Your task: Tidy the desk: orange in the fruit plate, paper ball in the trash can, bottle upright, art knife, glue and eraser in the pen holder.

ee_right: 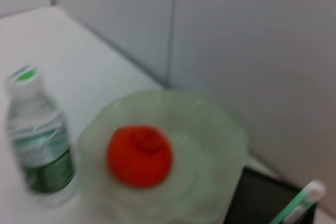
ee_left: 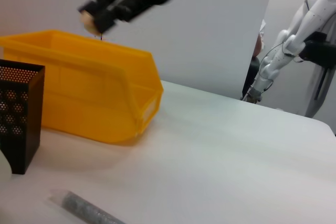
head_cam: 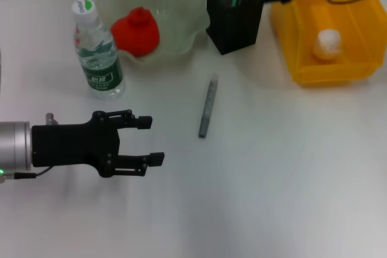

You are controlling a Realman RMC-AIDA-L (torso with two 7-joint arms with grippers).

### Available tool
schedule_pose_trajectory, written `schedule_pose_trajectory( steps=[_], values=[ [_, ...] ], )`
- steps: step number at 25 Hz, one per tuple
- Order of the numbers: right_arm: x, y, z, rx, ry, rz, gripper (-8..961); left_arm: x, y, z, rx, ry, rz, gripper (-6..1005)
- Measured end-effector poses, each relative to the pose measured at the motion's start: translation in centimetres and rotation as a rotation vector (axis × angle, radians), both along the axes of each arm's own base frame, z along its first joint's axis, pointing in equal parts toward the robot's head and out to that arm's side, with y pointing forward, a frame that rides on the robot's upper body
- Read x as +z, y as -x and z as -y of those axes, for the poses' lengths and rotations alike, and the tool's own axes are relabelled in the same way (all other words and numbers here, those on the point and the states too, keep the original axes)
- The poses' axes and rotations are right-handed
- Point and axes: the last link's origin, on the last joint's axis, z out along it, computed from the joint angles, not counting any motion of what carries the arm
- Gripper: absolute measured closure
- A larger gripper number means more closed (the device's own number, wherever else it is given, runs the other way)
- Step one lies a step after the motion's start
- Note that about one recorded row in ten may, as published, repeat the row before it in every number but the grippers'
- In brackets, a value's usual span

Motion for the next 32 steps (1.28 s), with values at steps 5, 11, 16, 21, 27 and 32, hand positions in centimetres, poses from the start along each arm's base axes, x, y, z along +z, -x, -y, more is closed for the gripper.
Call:
schedule_pose_trajectory(
  steps=[5, 11, 16, 21, 27, 32],
  values=[
    [-1.4, 0.3, -1.7, -0.005, -0.041, -0.008, 535, -0.2, -0.1, 0.1, -0.003, 0.005, 0.0, 186],
    [-3.9, -0.2, -3.5, -0.008, -0.091, 0.014, 536, -0.3, 0.0, 0.2, -0.003, 0.008, 0.001, 187],
    [-5.3, -1.0, -4.4, -0.017, -0.123, 0.039, 536, -0.4, 0.0, 0.2, -0.003, 0.009, 0.001, 187],
    [-6.3, -1.6, -4.8, -0.02, -0.145, 0.052, 537, -0.4, 0.0, 0.2, -0.003, 0.009, 0.001, 187],
    [-6.4, -1.6, -4.8, -0.02, -0.15, 0.049, 535, -0.3, 0.0, 0.2, -0.003, 0.008, 0.0, 186],
    [-6.4, -1.6, -4.9, -0.02, -0.155, 0.047, 507, -0.3, 0.0, 0.2, -0.003, 0.006, -0.001, 186]
  ],
)
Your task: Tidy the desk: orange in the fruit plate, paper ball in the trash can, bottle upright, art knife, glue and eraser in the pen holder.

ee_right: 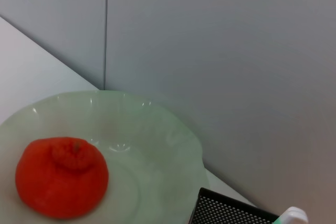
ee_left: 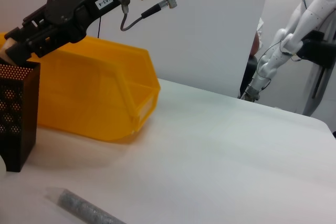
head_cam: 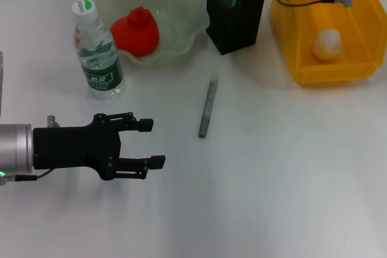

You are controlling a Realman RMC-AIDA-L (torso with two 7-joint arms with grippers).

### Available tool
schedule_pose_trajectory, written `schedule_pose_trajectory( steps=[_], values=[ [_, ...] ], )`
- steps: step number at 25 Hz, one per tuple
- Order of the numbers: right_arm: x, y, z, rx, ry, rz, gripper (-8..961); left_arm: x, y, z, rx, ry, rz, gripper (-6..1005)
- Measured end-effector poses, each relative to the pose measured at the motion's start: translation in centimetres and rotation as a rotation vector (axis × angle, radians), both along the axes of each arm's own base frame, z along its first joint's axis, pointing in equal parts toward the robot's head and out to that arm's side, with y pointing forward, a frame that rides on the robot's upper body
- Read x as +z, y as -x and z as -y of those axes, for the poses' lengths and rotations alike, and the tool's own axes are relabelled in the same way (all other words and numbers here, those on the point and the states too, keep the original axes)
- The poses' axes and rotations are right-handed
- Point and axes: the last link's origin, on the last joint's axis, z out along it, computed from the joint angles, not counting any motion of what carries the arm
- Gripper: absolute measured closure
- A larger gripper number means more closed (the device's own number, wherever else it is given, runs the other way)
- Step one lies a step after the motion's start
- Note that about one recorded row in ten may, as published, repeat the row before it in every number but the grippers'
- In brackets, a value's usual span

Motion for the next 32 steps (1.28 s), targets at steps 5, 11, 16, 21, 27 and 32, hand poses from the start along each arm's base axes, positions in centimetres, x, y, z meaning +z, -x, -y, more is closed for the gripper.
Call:
schedule_pose_trajectory(
  steps=[5, 11, 16, 21, 27, 32],
  values=[
    [0.2, 0.0, -0.1, -0.003, -0.018, -0.013, 382, 0.0, 0.0, 0.0, -0.001, -0.002, -0.001, 186],
    [0.2, 0.1, -0.1, -0.002, -0.02, -0.02, 276, 0.0, 0.0, 0.0, -0.001, -0.002, -0.001, 187],
    [1.0, 1.0, 0.0, 0.012, -0.042, -0.12, 188, 0.0, -0.1, -0.1, -0.001, -0.002, -0.002, 187],
    [2.3, 2.3, 1.6, 0.07, -0.002, -0.258, 185, 0.1, 0.0, -0.3, 0.002, -0.006, -0.007, 187],
    [3.1, 3.6, 5.3, 0.11, 0.179, -0.388, 186, 0.0, 0.0, -0.3, 0.001, -0.005, -0.011, 186],
    [2.0, 3.6, 6.7, 0.006, 0.319, -0.349, 187, 0.0, 0.0, -0.2, -0.003, -0.004, -0.011, 186]
  ],
)
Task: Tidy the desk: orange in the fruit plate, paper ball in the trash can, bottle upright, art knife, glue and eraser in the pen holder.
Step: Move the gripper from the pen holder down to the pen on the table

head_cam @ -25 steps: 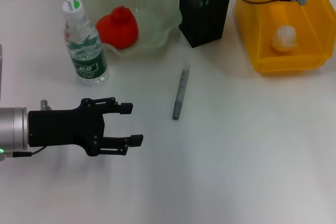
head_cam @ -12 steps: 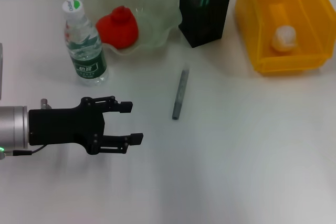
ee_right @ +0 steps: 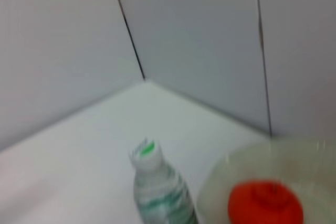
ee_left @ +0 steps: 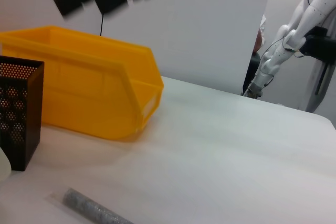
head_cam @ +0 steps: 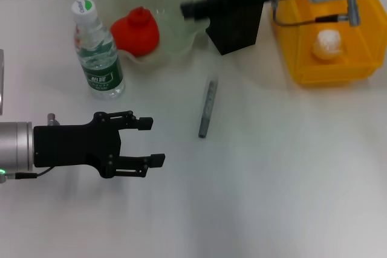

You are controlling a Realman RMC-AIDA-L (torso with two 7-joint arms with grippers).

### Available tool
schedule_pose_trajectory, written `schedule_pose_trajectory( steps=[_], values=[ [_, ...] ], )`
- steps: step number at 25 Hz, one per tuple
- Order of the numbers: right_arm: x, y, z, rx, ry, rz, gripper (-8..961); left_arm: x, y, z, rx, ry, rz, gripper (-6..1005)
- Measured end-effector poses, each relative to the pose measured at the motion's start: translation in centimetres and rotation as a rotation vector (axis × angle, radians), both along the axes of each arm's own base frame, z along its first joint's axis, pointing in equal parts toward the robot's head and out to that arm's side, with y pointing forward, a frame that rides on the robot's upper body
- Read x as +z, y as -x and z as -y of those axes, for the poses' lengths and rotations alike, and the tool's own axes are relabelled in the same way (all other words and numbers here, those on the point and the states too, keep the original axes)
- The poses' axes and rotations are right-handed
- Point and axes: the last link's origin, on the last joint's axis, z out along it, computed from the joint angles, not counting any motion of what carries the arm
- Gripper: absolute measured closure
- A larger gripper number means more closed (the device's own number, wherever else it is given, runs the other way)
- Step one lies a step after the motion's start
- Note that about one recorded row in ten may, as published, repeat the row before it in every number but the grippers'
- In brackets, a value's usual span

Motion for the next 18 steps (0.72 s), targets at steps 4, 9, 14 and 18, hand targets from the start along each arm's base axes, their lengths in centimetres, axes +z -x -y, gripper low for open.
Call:
schedule_pose_trajectory(
  steps=[4, 9, 14, 18],
  values=[
    [-1.9, 0.0, 0.3, -0.097, 0.08, 0.137, 187, -0.1, 0.0, 0.0, -0.001, 0.001, 0.0, 187],
    [-3.7, 0.1, 0.7, -0.153, 0.137, 0.23, 188, -0.2, 0.0, 0.1, -0.004, 0.003, -0.002, 187],
    [-6.3, -0.3, 0.8, -0.215, 0.179, 0.311, 188, -0.2, 0.0, 0.1, -0.006, 0.004, -0.002, 186],
    [-7.2, -0.9, 0.7, -0.235, 0.163, 0.349, 189, -0.2, 0.0, 0.1, -0.008, 0.005, -0.002, 186]
  ],
)
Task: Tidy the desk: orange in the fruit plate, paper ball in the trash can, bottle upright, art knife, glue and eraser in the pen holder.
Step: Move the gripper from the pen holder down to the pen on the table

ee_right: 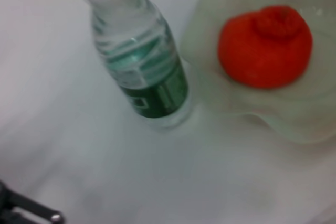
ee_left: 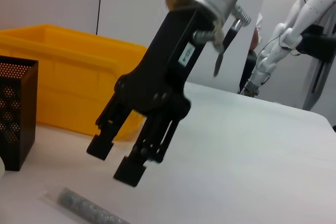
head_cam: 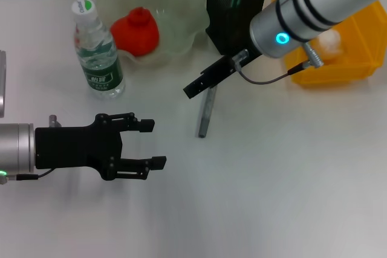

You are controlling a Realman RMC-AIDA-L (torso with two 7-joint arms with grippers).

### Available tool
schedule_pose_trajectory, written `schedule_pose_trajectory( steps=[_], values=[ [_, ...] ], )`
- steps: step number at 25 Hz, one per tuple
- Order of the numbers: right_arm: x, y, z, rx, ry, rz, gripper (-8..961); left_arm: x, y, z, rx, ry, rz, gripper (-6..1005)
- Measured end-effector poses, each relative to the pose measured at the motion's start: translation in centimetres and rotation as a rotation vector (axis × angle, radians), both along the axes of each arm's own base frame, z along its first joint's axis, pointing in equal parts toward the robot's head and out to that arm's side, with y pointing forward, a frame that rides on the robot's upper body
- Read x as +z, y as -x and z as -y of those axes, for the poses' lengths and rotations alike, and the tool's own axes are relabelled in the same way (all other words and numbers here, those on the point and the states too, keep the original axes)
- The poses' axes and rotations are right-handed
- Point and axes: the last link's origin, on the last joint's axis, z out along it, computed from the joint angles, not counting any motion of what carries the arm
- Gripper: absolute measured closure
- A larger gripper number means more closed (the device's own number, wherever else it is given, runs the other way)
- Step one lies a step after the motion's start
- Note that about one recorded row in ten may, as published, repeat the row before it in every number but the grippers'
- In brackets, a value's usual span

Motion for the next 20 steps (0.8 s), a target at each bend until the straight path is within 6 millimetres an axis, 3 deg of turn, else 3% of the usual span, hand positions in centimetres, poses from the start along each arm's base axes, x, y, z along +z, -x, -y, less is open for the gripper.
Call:
schedule_pose_trajectory(
  steps=[20],
  values=[
    [-3.6, -2.8, 0.7, 0.003, -0.061, 0.111, 191, 0.1, 0.0, -0.1, -0.003, 0.0, -0.003, 187]
  ],
)
